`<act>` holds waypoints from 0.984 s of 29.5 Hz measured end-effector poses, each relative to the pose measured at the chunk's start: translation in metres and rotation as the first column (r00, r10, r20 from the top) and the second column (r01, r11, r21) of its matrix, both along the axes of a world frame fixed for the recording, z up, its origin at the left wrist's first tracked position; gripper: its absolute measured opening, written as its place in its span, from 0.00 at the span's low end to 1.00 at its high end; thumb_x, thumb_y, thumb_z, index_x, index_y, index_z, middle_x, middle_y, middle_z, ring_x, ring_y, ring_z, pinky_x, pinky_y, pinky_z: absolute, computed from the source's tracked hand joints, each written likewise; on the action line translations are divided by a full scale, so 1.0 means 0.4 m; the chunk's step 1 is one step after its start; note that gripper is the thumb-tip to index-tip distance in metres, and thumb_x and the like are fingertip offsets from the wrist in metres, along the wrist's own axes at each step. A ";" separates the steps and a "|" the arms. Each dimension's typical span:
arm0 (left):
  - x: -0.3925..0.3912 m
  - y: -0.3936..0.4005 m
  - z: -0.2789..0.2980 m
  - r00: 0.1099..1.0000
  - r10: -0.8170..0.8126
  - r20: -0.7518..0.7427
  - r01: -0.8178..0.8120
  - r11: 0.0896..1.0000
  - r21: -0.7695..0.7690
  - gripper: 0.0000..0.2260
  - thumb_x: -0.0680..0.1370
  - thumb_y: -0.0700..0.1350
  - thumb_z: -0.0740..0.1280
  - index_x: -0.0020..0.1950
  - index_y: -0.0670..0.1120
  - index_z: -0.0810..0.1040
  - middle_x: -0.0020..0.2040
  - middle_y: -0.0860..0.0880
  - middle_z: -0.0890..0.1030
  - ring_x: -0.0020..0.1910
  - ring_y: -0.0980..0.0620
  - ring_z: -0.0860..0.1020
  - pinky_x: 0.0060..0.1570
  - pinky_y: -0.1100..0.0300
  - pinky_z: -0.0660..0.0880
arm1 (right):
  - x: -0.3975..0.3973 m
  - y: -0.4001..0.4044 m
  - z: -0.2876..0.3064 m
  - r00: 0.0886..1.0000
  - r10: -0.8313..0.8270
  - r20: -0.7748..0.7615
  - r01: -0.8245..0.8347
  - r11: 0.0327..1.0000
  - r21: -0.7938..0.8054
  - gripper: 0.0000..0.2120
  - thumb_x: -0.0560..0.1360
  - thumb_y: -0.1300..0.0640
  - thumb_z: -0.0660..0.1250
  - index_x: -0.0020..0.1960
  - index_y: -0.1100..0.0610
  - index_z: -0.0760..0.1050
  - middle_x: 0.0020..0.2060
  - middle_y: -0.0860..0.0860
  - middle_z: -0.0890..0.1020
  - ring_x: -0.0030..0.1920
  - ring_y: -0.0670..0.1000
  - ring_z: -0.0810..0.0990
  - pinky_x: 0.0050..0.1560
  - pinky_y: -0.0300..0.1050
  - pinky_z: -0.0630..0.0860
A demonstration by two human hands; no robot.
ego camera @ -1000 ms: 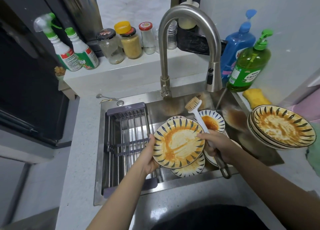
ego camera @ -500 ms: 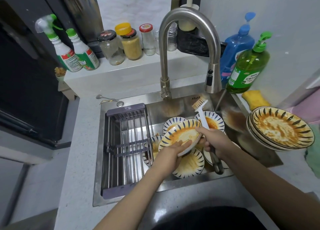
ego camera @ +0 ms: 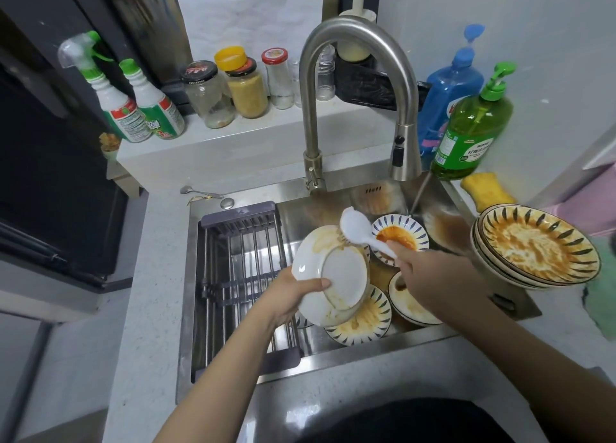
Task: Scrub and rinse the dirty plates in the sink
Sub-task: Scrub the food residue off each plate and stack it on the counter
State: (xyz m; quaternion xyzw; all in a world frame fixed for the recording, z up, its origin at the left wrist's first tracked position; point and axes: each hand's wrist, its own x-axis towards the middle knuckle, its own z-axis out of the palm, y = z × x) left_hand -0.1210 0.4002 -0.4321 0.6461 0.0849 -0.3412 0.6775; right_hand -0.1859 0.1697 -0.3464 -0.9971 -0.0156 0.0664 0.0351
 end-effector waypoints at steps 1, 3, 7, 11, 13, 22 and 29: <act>0.002 0.002 -0.001 1.000 -0.005 0.004 0.005 1.000 -0.002 0.31 0.54 0.44 0.80 0.57 0.41 0.79 0.54 0.41 0.83 0.56 0.40 0.80 0.57 0.43 0.77 | 0.005 0.005 0.006 1.000 -0.013 -0.020 0.013 1.000 0.007 0.20 0.83 0.53 0.49 0.73 0.44 0.59 0.30 0.47 0.74 0.29 0.46 0.75 0.31 0.42 0.75; 0.009 0.002 0.000 0.998 -0.036 0.053 0.032 0.997 0.066 0.31 0.54 0.46 0.80 0.55 0.42 0.80 0.53 0.42 0.84 0.55 0.41 0.80 0.59 0.42 0.76 | -0.004 0.036 0.007 0.992 0.112 0.064 -0.113 0.994 0.001 0.20 0.80 0.54 0.58 0.71 0.45 0.66 0.24 0.47 0.71 0.22 0.46 0.69 0.23 0.41 0.71; 0.011 0.010 0.002 0.992 -0.091 0.088 0.077 0.986 0.151 0.32 0.54 0.49 0.80 0.56 0.42 0.80 0.52 0.43 0.84 0.54 0.41 0.81 0.58 0.41 0.76 | 0.000 0.057 0.010 0.976 0.151 0.158 -0.149 0.989 -0.023 0.20 0.79 0.55 0.61 0.70 0.45 0.67 0.25 0.48 0.72 0.23 0.48 0.70 0.22 0.40 0.67; 0.002 0.016 0.004 0.987 -0.108 0.115 0.085 0.978 0.193 0.28 0.57 0.49 0.80 0.55 0.45 0.80 0.52 0.44 0.84 0.53 0.42 0.81 0.55 0.43 0.78 | 0.035 0.033 0.027 0.999 0.038 0.008 -0.037 0.996 -0.082 0.21 0.81 0.56 0.53 0.73 0.45 0.60 0.28 0.46 0.70 0.27 0.47 0.69 0.26 0.41 0.65; 0.003 0.016 0.003 0.986 -0.108 0.127 0.081 0.976 0.201 0.24 0.60 0.46 0.78 0.54 0.46 0.79 0.52 0.44 0.83 0.53 0.43 0.81 0.56 0.43 0.77 | 0.008 0.058 0.024 0.980 0.191 0.056 -0.186 0.979 -0.077 0.20 0.77 0.56 0.64 0.68 0.48 0.70 0.23 0.46 0.66 0.20 0.45 0.59 0.20 0.36 0.57; 0.016 0.031 0.004 0.969 -0.164 0.182 0.113 0.958 0.263 0.21 0.62 0.48 0.77 0.53 0.46 0.80 0.50 0.45 0.83 0.51 0.45 0.81 0.52 0.49 0.79 | 0.018 0.028 0.047 0.990 0.135 0.045 -0.132 0.990 -0.058 0.20 0.83 0.52 0.47 0.74 0.45 0.57 0.32 0.46 0.74 0.30 0.47 0.74 0.29 0.42 0.72; 0.013 0.024 0.016 0.982 -0.095 0.161 0.064 0.980 0.187 0.23 0.60 0.46 0.77 0.53 0.46 0.79 0.52 0.44 0.83 0.52 0.44 0.81 0.50 0.49 0.79 | 0.035 0.012 0.041 0.999 0.021 -0.048 -0.023 0.999 -0.037 0.17 0.83 0.52 0.50 0.71 0.44 0.62 0.32 0.47 0.76 0.29 0.46 0.73 0.28 0.43 0.72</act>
